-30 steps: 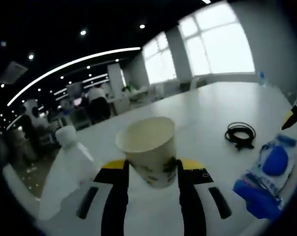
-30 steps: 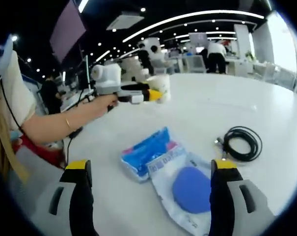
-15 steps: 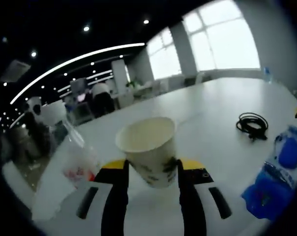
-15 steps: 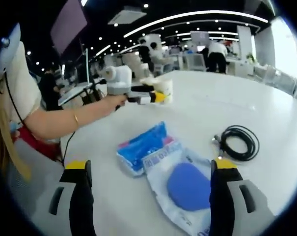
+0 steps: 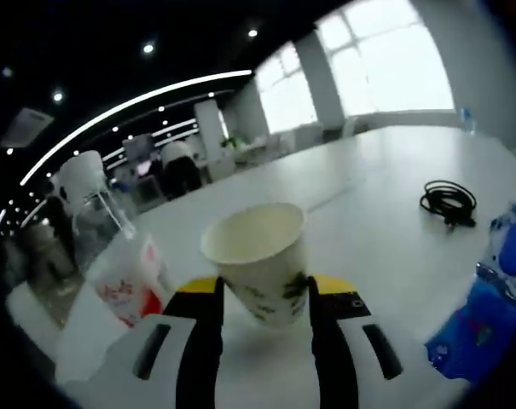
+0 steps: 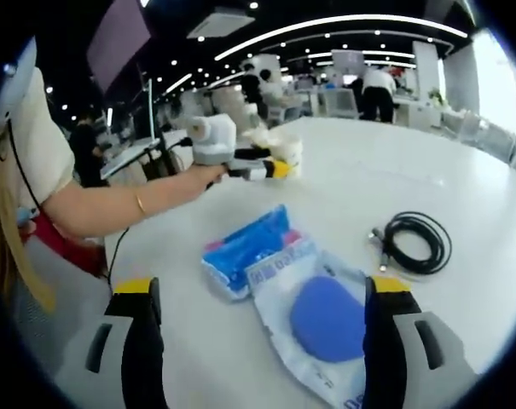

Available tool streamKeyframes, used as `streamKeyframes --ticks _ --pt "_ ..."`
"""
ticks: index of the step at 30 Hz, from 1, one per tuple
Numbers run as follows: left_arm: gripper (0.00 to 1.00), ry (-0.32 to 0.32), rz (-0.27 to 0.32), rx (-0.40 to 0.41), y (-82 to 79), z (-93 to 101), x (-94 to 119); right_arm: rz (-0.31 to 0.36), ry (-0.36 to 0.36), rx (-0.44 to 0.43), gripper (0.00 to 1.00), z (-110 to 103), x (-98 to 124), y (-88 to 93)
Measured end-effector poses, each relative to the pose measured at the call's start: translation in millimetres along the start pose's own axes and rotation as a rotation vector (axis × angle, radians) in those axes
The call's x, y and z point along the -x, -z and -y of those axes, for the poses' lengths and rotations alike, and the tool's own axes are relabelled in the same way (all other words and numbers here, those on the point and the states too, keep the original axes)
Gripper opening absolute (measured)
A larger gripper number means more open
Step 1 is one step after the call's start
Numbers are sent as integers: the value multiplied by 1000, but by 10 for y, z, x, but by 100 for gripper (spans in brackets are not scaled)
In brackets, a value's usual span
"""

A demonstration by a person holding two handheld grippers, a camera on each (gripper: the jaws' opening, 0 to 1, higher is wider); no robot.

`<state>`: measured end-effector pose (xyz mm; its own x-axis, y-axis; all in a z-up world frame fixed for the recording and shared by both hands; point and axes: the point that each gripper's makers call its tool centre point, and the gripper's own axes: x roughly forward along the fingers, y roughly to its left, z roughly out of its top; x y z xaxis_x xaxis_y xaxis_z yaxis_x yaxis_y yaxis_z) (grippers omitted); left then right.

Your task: Arrange the tabletop items into an orderly group along one side of the table until the central work area is clear of visible clutter.

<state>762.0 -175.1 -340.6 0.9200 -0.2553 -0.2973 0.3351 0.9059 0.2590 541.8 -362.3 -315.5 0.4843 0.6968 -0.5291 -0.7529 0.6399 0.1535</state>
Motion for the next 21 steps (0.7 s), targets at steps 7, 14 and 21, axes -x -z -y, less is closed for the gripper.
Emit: streamKeyframes --ticks 7,14,21 --pt "37 -5 -4 23 37 -5 -59 -5 7 -6 98 22 -2 15" --pt "37 -7 -25 10 117 4 -90 -14 9 -5 97 30 -3 33" --pt "38 -7 -21 28 105 2 -112 -24 15 -7 98 49 -7 58"
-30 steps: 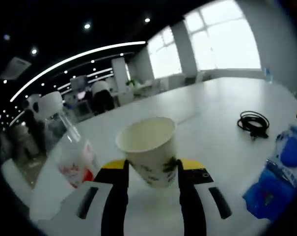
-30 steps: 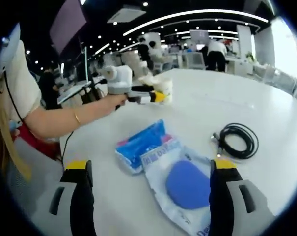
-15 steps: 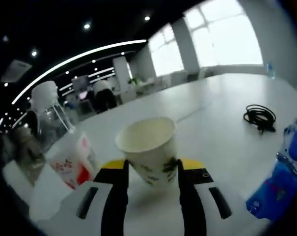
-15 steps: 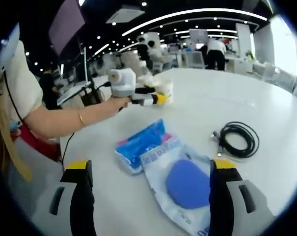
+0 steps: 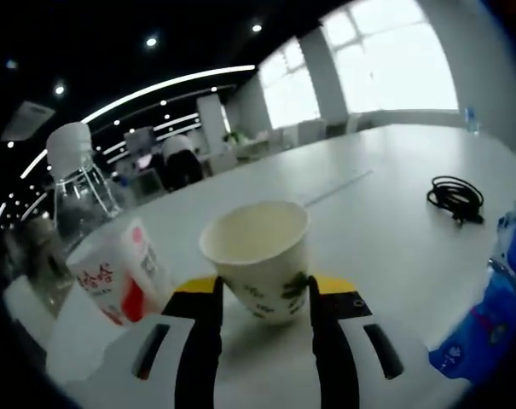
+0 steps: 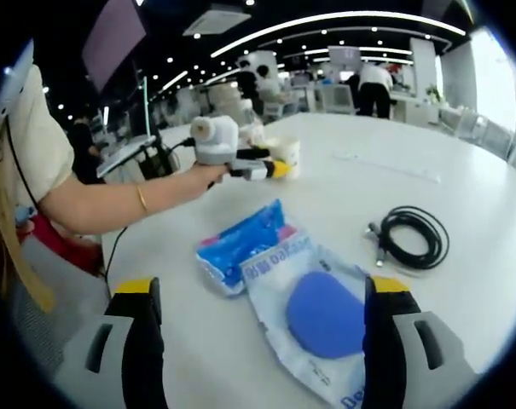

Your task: Arrange the tabletop items into an orderly group along one side of the table until the central work area is clear of visible clutter.

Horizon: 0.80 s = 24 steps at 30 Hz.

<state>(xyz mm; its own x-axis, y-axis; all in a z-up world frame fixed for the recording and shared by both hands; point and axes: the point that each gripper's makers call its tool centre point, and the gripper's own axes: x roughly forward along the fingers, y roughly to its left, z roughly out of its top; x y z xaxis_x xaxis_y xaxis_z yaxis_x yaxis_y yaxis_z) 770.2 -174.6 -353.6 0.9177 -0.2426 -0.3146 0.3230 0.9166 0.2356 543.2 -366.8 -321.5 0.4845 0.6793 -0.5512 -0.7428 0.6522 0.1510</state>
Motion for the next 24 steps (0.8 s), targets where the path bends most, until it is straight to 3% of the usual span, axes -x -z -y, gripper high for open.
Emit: streamKeyframes --ticks 13,17,24 --pt "57 36 -13 34 -37 135 173 15 2 -15 98 12 20 -50" --pt "58 61 -9 17 -84 178 282 27 7 -30 98 32 35 -76" --pt "72 97 -27 2 -73 267 479 65 10 -58 98 62 74 -164"
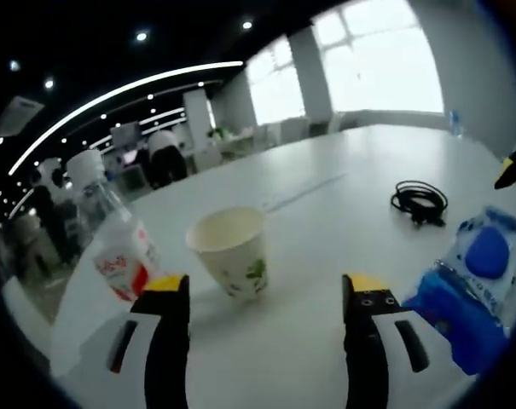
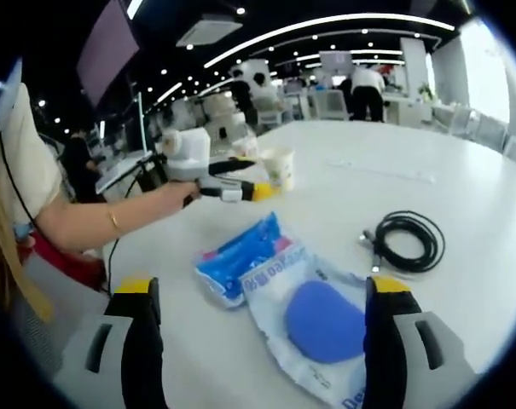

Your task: Arrange the tabletop items into an orderly group along one side of the table until the central work area is clear of visible clutter.

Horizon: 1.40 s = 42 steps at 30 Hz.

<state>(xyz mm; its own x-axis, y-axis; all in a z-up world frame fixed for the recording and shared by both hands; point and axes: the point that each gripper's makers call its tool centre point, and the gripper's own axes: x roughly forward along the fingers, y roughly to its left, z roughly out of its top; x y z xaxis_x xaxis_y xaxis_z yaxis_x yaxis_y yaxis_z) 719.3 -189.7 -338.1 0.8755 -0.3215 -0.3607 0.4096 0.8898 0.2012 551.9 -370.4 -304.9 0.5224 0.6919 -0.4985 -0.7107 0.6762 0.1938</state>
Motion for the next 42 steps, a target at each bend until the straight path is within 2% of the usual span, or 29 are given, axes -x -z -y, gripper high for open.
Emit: streamKeyframes --ticks 5,6,9,15,18,19,20,26,32,35,37,42 --pt "79 26 9 -9 -79 78 170 66 -3 -50 98 9 64 -155" --pt "80 35 27 -9 -121 100 218 74 -5 -56 98 9 74 -174" --pt "86 49 32 -6 -159 145 319 86 0 -54 98 0 95 -209" --pt "96 93 43 42 -261 253 564 124 13 -63 97 25 167 -310" --pt "99 129 73 66 -354 319 658 148 28 -77 97 59 208 -357" --pt "100 161 103 79 -417 372 703 153 30 -82 96 66 221 -371" --pt "100 173 106 88 -428 393 732 156 30 -82 96 65 228 -379" --pt "100 197 84 15 -459 502 919 163 42 -47 93 95 287 -457" --pt "100 238 82 -5 -524 666 1126 176 27 -46 92 157 321 -558" --pt "100 264 56 -40 -513 782 1235 159 16 -55 92 213 313 -523" --pt "100 267 63 -48 -520 803 1284 146 17 -45 92 236 310 -495" --pt "100 279 64 -21 -527 894 1431 115 17 -25 92 320 282 -436"
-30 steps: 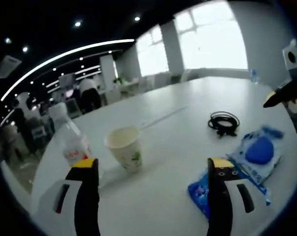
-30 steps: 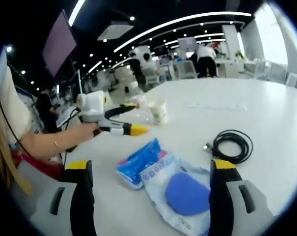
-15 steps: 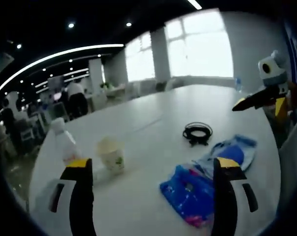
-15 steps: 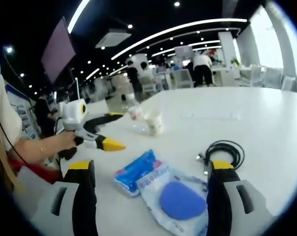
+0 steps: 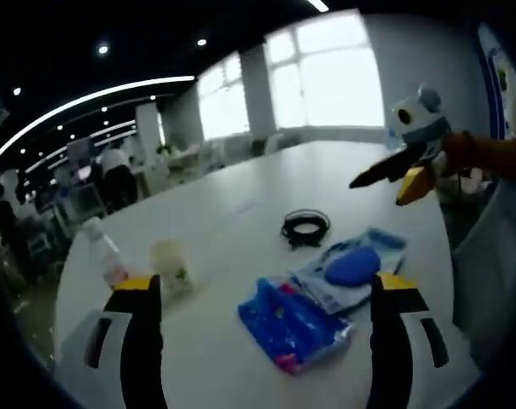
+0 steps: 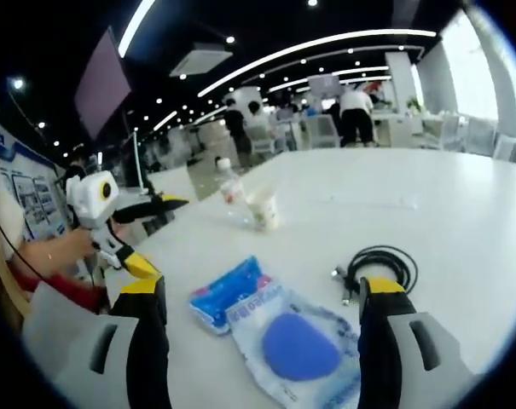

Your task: Arrange the tabletop items into an orderly group along one side of the table until the central work area is clear of visible clutter.

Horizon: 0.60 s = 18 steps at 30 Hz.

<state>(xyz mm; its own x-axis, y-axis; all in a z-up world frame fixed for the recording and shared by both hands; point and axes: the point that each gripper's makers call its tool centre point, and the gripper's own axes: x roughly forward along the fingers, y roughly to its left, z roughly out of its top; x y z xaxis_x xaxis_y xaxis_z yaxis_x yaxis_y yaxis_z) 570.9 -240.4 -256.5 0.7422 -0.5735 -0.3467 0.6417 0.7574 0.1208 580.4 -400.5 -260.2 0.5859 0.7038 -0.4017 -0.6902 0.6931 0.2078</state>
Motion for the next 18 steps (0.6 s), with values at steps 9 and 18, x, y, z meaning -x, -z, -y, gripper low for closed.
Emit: streamKeyframes --ticks 9,18 --pt "100 7 7 67 -30 161 152 11 -38 -49 89 173 -134 -38" --pt "100 -34 -9 87 -68 200 242 -47 17 57 76 473 -403 102"
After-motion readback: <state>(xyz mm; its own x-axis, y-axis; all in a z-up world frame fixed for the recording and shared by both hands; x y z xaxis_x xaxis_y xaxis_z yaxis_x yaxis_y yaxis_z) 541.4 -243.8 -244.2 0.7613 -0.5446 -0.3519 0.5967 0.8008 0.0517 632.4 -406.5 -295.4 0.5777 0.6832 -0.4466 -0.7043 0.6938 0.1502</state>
